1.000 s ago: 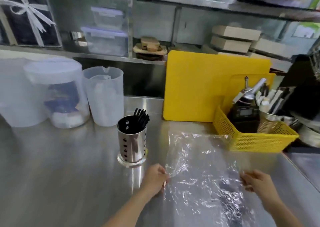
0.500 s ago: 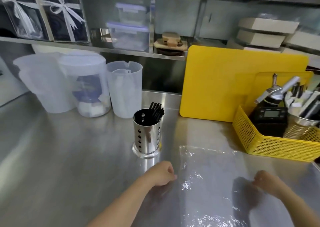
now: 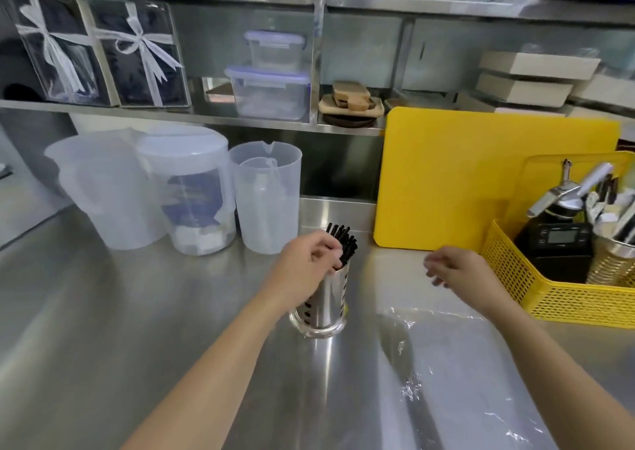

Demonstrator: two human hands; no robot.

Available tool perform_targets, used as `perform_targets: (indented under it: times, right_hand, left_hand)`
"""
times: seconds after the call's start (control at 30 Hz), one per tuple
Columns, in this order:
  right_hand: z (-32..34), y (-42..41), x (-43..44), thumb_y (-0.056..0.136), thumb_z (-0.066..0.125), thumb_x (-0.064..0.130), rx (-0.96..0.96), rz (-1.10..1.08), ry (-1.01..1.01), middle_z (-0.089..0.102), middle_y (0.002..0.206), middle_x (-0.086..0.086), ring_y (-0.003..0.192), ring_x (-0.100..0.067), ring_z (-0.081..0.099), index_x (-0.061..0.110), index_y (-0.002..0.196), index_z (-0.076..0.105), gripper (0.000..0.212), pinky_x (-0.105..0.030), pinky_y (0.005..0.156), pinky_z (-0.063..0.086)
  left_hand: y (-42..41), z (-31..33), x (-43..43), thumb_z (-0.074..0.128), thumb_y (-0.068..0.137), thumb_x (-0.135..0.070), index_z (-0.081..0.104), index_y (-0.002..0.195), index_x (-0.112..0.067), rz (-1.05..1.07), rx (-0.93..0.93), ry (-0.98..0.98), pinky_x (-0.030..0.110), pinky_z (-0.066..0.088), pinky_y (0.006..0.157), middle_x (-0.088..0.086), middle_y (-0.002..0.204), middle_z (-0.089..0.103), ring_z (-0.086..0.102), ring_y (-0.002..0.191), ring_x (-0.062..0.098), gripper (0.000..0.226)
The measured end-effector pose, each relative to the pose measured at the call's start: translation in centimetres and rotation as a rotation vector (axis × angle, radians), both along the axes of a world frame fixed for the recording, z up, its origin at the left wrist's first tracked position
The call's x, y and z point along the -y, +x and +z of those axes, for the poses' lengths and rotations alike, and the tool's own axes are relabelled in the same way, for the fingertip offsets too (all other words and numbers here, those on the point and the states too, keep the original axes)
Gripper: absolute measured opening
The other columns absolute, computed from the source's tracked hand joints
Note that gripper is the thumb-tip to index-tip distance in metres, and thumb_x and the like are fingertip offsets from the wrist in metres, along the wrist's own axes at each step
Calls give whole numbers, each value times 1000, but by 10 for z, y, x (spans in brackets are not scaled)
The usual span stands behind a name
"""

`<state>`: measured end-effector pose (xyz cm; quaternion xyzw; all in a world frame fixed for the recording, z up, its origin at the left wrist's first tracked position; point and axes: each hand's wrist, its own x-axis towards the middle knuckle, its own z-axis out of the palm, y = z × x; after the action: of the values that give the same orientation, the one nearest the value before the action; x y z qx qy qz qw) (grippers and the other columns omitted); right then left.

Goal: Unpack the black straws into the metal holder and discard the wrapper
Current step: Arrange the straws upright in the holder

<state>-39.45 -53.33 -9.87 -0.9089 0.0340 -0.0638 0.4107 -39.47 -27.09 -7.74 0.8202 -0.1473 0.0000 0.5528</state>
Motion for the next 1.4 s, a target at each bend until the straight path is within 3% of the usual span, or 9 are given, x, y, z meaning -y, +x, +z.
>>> perform_targets:
  times: [0.17,0.37,0.43,0.53,0.67,0.83,1.0,1.23,1.4]
  right_hand:
    - [15,31,-41,88,56,11,52,39,135,67,72,-6,61,-17,60,7,87,64,8,-28,59,46]
    - [13,74,-68,87,55,7,25,66,205,64,67,-5,59,-17,57,11,81,62,10,-28,56,44]
    - [10,89,-74,87,55,7,5,72,217,65,68,-6,60,-17,58,11,82,62,10,-26,56,44]
    - [5,109,-83,87,56,8,-14,89,236,66,70,-5,60,-16,59,14,80,62,10,-24,56,45]
    - [-1,127,-92,85,60,9,-62,139,294,66,70,-2,62,-13,59,16,79,63,9,-21,56,47]
    - [-8,142,-94,84,62,9,-178,218,407,66,76,-1,70,-12,61,14,85,66,7,-20,59,50]
    - [-19,148,-94,85,59,10,-249,281,506,65,81,-5,77,-18,60,13,87,70,11,-27,68,50]
    - [-27,142,-87,91,51,25,-293,390,673,65,72,-3,70,-13,60,8,85,70,26,-20,64,47]
    - [-28,140,-80,76,66,24,-286,457,665,68,80,-3,78,-16,63,4,89,69,24,-24,71,49]
  left_hand:
    - [35,-2,-18,54,89,-15,58,76,-25,151,46,-48,27,48,69,-3,72,67,64,68,14,17]
    - [77,-22,-18,57,87,-17,58,84,-25,154,56,105,14,38,64,-10,80,61,56,74,6,9]
    - [90,-29,-15,58,87,-21,59,95,-24,114,48,180,13,39,69,-10,91,62,58,85,8,8]
    - [106,-38,-9,59,87,-27,58,112,-20,59,59,300,19,39,85,-8,110,61,56,104,9,26]
    - [123,-51,-5,57,87,-34,54,121,-21,3,50,407,29,42,98,-4,123,60,54,115,14,37]
    - [129,-60,-3,56,86,-35,58,114,-26,-30,51,435,35,45,96,-7,115,66,58,108,14,30]
    - [127,-62,2,51,89,-30,60,99,-18,28,146,463,38,44,85,0,94,67,59,91,23,18]
    - [130,-65,3,56,86,-24,58,91,-16,-10,71,363,34,47,80,-1,91,62,57,88,19,10]
    - [133,-62,3,55,88,-20,59,94,-12,-16,-67,218,34,47,78,8,89,66,61,87,22,11]
